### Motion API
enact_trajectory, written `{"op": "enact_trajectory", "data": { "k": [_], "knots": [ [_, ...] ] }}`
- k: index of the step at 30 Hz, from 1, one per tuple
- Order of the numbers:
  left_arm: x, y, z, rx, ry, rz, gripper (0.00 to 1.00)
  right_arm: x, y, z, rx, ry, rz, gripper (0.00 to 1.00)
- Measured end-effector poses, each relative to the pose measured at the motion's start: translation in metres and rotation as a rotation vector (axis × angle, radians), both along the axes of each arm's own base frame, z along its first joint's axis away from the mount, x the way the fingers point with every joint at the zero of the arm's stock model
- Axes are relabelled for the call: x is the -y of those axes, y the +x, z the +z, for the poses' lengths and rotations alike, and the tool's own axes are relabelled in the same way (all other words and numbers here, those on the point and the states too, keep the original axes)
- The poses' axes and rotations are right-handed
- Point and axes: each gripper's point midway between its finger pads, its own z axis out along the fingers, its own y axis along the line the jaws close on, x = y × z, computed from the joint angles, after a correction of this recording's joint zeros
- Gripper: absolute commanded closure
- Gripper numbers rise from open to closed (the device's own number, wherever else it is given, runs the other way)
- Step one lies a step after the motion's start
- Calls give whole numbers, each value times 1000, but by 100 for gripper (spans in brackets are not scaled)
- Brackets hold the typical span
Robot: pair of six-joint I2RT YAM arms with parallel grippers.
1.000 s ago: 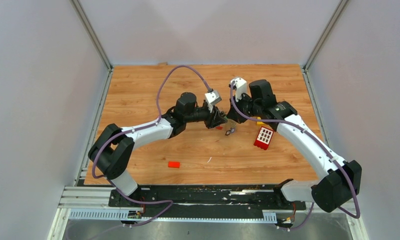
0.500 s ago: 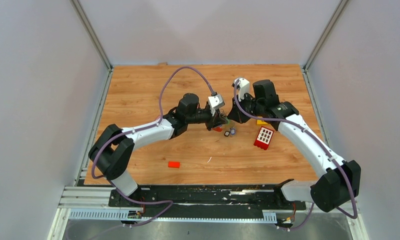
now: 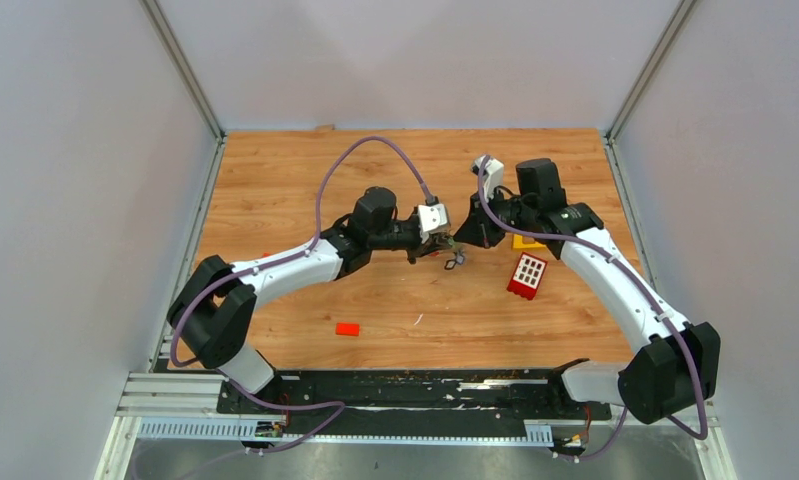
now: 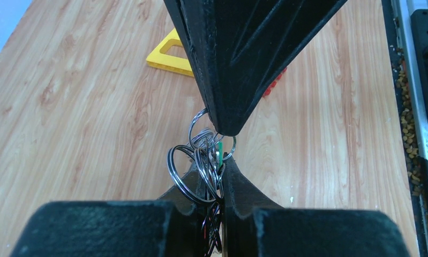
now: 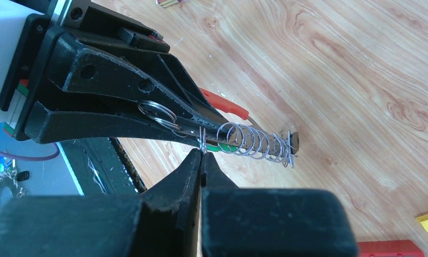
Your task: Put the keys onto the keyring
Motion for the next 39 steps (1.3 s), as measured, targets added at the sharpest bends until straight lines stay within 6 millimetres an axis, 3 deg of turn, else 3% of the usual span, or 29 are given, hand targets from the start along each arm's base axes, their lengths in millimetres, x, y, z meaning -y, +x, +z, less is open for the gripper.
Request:
{"op": "enact_trajectory", "data": {
  "k": [16, 26, 34, 39],
  "knots": [
    [0, -10, -2, 8, 18, -50, 100, -1, -6, -2, -15, 20, 38, 100],
    [-1, -29, -4, -68, 8, -131, 45, 3, -14, 3, 104, 10, 110, 100],
    [-13, -46, -14, -100, 77, -182, 31, 4, -16, -2, 222, -5, 191, 100],
    [-17, -45, 7, -67, 80, -197, 30, 3, -19, -4, 249, -3, 232, 100]
  ]
}}
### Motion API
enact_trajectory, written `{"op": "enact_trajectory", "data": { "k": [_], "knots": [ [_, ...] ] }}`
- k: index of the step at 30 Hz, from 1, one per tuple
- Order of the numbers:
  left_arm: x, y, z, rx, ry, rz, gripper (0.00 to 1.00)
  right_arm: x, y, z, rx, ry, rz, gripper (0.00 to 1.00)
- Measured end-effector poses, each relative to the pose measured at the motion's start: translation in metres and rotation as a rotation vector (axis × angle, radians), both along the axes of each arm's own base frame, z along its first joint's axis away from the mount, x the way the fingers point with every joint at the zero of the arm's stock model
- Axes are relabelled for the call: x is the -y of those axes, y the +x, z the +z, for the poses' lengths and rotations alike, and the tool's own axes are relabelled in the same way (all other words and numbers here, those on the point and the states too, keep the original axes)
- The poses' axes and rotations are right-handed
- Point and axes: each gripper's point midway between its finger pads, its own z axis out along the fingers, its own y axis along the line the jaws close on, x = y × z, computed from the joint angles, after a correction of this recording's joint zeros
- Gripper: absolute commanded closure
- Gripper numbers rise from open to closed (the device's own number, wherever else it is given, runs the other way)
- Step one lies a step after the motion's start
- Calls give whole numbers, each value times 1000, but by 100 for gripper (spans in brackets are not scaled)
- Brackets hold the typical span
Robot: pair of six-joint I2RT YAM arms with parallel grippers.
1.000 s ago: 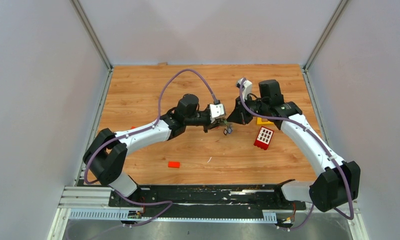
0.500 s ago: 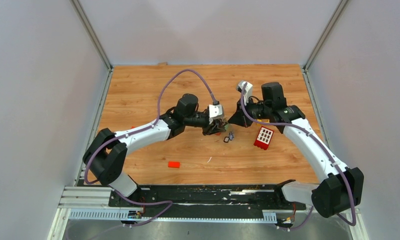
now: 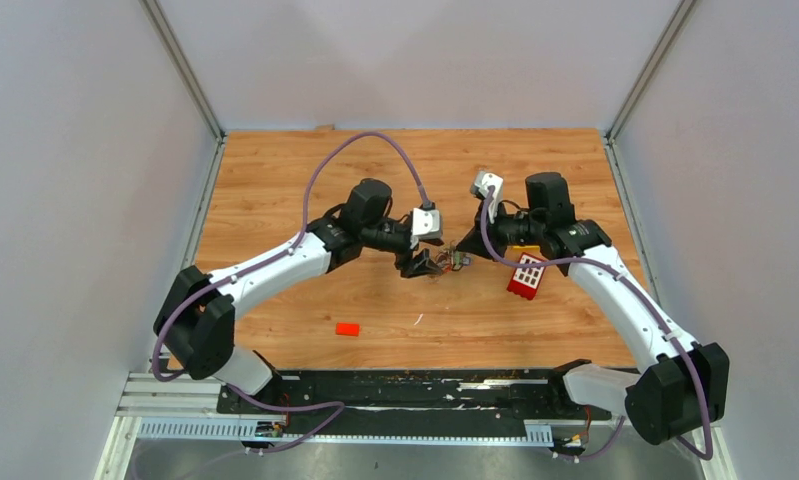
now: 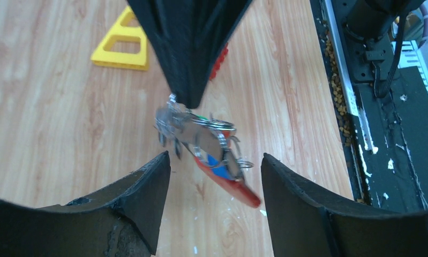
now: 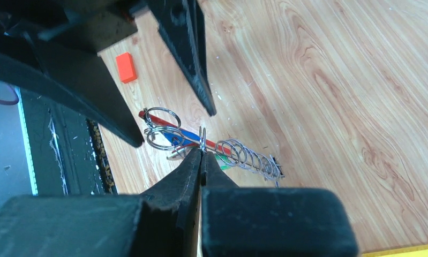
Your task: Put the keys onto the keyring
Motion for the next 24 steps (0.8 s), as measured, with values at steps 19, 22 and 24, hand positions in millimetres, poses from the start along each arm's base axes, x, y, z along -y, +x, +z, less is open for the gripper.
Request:
{"op": "enact_trajectory", "data": {
  "k": [19, 22, 24],
  "knots": [
    [-4, -4, 47, -51, -83, -130, 38, -1, -26, -17, 73, -24, 168, 100],
    [-3, -5, 45, -69, -82, -136, 44, -1, -27, -16, 88, -27, 179, 100],
    [-1, -3, 41, -87, -78, -133, 47, -2, -27, -16, 97, -28, 187, 100]
  ]
}}
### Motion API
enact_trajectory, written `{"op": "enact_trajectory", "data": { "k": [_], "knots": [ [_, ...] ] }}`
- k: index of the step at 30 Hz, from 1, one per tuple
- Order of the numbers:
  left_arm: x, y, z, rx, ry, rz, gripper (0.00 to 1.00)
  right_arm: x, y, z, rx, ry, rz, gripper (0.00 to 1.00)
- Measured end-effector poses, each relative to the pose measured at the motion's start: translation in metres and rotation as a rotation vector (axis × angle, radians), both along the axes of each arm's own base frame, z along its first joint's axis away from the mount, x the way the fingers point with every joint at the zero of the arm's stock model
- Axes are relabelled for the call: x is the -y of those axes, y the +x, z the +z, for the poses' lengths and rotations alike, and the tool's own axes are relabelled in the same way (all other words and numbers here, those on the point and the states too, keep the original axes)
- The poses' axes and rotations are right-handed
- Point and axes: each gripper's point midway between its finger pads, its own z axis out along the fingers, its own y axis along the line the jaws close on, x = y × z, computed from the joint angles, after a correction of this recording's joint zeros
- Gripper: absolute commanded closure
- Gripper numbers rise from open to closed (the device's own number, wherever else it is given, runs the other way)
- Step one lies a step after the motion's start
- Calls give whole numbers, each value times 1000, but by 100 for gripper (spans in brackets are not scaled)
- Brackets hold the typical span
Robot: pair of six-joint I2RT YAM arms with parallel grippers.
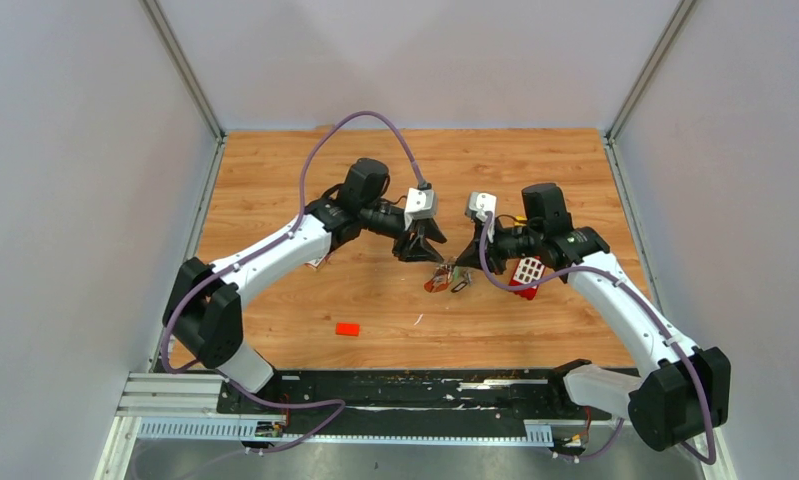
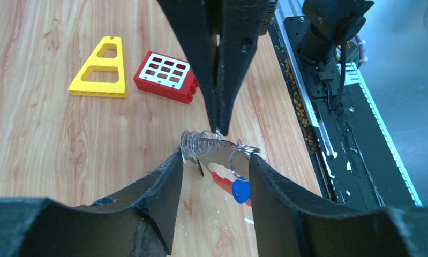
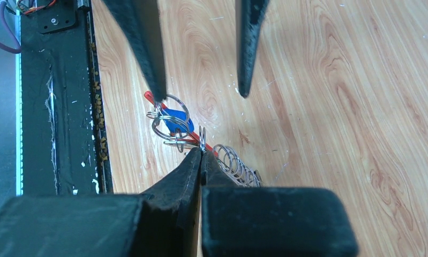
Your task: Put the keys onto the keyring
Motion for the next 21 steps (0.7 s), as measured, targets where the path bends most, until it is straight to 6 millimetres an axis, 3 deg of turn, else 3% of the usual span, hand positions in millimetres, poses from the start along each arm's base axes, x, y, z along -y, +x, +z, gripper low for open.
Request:
{"op": "enact_trajectory", "data": {
  "k": [9, 21],
  "knots": [
    [11, 11, -21, -60, 27, 36, 51, -4, -6, 0, 5, 2, 34, 100],
    [20, 6, -19, -46, 11, 15, 51, -4, -9, -1, -11, -2, 33, 100]
  ]
}}
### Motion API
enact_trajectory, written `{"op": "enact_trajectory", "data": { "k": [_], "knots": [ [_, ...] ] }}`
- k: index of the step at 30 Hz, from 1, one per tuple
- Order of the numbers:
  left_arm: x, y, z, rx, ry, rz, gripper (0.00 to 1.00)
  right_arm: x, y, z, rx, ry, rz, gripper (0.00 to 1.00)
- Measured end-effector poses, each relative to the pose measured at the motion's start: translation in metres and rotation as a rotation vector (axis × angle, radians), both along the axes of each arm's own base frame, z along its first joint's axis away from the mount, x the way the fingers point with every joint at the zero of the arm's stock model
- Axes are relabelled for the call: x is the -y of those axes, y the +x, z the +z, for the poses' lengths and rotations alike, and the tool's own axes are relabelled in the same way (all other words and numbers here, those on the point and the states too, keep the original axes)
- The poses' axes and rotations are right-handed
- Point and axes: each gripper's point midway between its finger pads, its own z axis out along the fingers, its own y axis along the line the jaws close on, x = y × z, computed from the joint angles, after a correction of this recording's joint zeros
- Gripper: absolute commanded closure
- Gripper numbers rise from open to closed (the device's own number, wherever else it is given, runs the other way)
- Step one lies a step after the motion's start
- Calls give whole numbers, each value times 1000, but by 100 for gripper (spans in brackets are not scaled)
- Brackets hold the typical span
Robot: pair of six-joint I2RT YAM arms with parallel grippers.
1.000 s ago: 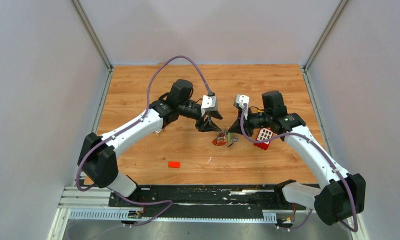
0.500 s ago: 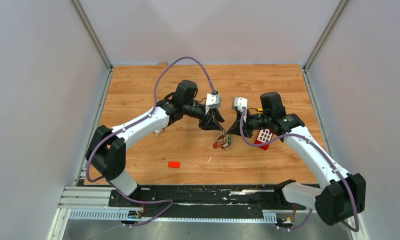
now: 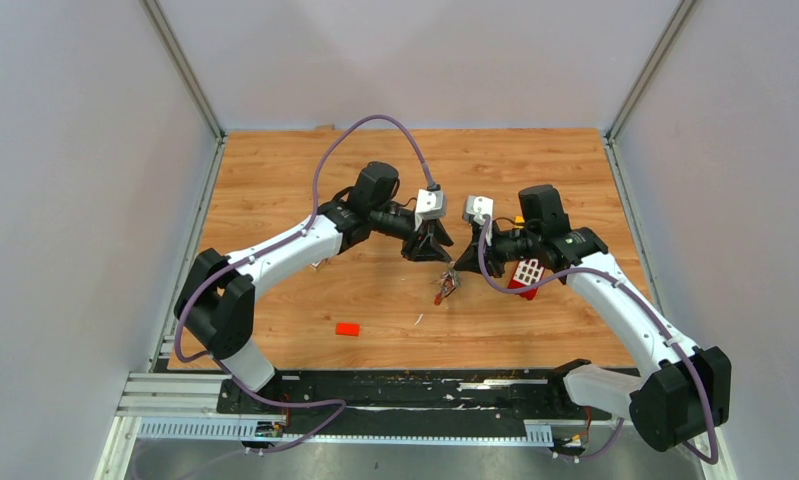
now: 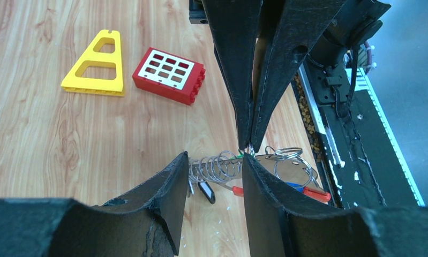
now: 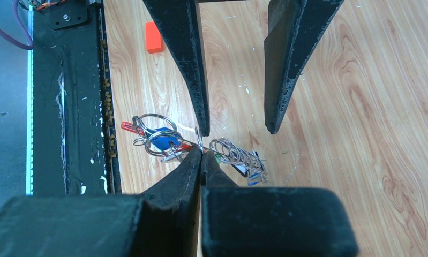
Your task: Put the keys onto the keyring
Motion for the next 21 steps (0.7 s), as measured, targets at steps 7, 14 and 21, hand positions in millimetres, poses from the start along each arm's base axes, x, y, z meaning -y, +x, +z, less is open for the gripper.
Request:
{"op": "enact_trajectory", "data": {
  "k": [7, 14, 21],
  "knots": [
    [0, 0, 0, 2, 1, 0, 49, 0, 1, -1, -2, -7, -8, 100],
    [0, 3, -2, -24, -14, 31, 48, 2, 2, -1, 8, -17, -21, 100],
    [-3, -1, -6, -70, -20, 45, 48, 5, 3, -6, 7, -33, -37, 100]
  ]
}}
